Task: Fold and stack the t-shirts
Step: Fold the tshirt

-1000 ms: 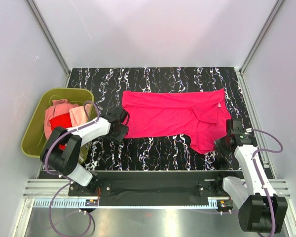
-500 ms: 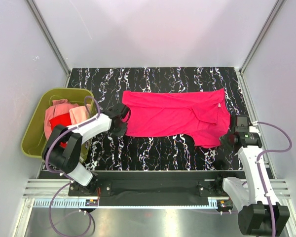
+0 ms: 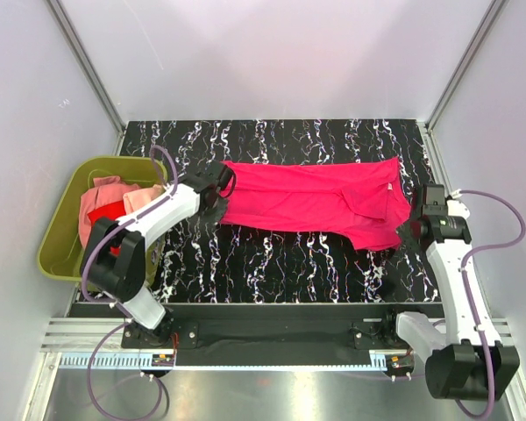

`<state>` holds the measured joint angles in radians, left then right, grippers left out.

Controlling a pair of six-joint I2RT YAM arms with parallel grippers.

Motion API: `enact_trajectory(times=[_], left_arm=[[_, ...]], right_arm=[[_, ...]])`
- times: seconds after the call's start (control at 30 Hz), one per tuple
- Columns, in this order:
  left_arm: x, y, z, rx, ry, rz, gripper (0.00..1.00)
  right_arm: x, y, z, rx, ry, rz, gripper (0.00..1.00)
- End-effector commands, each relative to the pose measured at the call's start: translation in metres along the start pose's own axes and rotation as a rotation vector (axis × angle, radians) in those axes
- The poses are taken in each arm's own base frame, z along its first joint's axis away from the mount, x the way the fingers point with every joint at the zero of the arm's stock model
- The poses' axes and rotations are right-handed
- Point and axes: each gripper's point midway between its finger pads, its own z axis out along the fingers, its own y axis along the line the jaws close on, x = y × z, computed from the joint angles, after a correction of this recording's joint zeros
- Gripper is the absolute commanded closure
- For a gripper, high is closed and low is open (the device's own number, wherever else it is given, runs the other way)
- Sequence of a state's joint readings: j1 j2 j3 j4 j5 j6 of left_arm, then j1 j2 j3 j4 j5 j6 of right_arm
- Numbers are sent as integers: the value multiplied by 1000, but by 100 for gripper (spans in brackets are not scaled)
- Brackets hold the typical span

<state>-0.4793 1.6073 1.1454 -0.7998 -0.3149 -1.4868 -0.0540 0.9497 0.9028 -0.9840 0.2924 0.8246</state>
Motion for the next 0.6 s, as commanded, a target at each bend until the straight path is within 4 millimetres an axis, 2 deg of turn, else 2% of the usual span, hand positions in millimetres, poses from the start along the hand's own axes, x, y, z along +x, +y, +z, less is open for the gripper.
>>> enact_trajectory(times=[0.0, 0.13, 0.33, 0.57], left_arm=[[-21, -7, -1, -27, -73, 28, 100], [-36, -20, -3, -20, -118, 23, 100], [-53, -28, 10, -76, -131, 31, 100], [-67, -57, 21, -74, -168, 96, 100]], right_arm=[[-21, 10, 2, 10, -62, -51, 100], [-33, 32, 9, -37, -70, -115, 100], [-52, 62, 22, -60, -74, -200, 100], [-71, 92, 45, -57, -77, -249, 100]])
